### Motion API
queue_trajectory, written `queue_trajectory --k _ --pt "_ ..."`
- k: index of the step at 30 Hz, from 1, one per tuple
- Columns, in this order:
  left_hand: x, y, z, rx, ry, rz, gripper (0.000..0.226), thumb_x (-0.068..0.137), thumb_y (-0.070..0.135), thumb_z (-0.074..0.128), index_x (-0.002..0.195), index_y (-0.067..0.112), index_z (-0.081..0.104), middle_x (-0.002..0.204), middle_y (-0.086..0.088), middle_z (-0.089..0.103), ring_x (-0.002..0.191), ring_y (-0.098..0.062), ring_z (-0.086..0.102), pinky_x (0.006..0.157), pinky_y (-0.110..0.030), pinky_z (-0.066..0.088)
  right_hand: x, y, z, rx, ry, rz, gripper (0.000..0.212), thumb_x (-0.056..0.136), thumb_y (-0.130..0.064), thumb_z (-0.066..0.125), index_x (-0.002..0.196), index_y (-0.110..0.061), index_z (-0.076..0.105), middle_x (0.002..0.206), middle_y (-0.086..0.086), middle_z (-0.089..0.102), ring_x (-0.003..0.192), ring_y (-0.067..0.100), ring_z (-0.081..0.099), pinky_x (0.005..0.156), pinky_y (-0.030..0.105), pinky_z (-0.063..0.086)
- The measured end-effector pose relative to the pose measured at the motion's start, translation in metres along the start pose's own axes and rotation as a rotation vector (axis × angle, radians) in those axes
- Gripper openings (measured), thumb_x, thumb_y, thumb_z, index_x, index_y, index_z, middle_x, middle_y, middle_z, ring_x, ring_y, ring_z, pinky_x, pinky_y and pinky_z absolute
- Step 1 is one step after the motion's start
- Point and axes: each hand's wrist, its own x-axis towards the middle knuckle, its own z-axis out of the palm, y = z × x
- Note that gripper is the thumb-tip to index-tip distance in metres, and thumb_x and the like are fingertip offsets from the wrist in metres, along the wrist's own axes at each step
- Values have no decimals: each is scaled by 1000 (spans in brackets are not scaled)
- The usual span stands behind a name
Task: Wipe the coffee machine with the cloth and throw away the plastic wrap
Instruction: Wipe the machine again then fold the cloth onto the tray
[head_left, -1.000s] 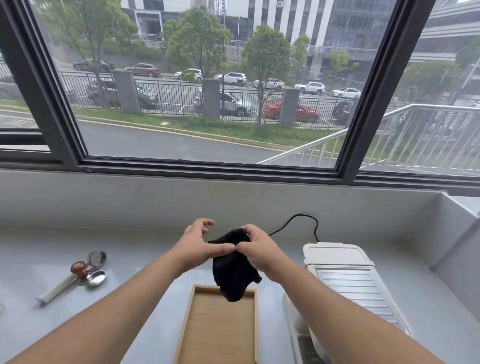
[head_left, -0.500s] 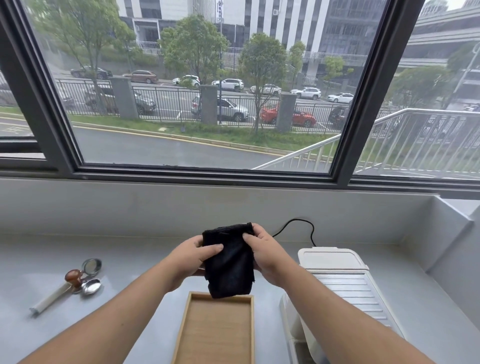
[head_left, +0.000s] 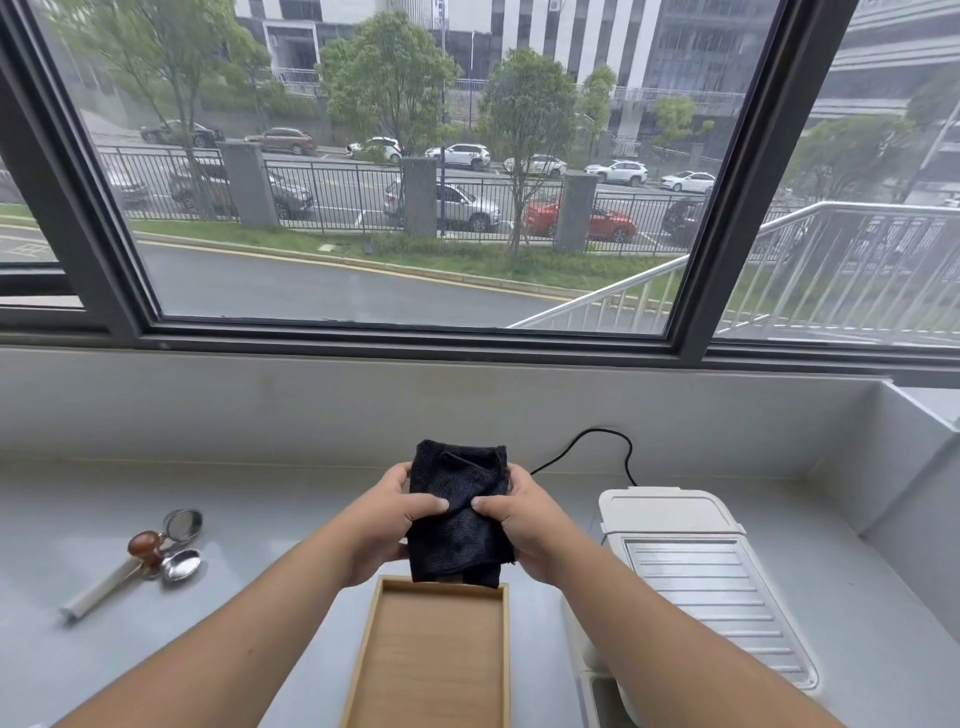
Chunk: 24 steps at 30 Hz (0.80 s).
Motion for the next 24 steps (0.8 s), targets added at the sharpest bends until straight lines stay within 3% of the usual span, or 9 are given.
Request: queue_trajectory --k 7,12,15,19,24 --pt "11 -30 -3 203 94 -56 37 99 18 66 126 40 52 108 -6 79 87 -29 80 64 -42 65 20 30 -2 -40 123 60 37 94 2 61 128 -11 55 123 12 72 110 31 73 97 52 59" --pt "18 -58 -10 242 127 -79 36 99 19 65 125 41 53 108 -8 77 92 -28 78 66 -46 66 22 54 -2 -110 128 147 31 95 -2 56 117 -24 58 115 8 72 97 27 73 75 39 61" --pt "21 -78 -16 246 157 -100 39 95 18 68 123 43 54 104 -8 78 90 -25 78 64 -44 66 24 74 -3 -154 119 223 34 94 -5 55 117 -31 58 110 11 74 90 29 74 74 44 62" --pt "25 -108 -21 245 184 -152 37 92 18 68 118 42 57 101 -6 78 88 -24 78 62 -43 66 28 103 -2 -208 109 285 35 91 -8 55 115 -33 60 107 8 76 79 23 73 67 41 60" --pt "30 -140 -22 236 202 -202 33 90 19 69 111 42 58 108 1 75 90 -21 76 59 -38 64 34 136 -4 -232 100 336 35 88 -7 56 116 -29 59 113 2 73 92 22 76 70 39 64"
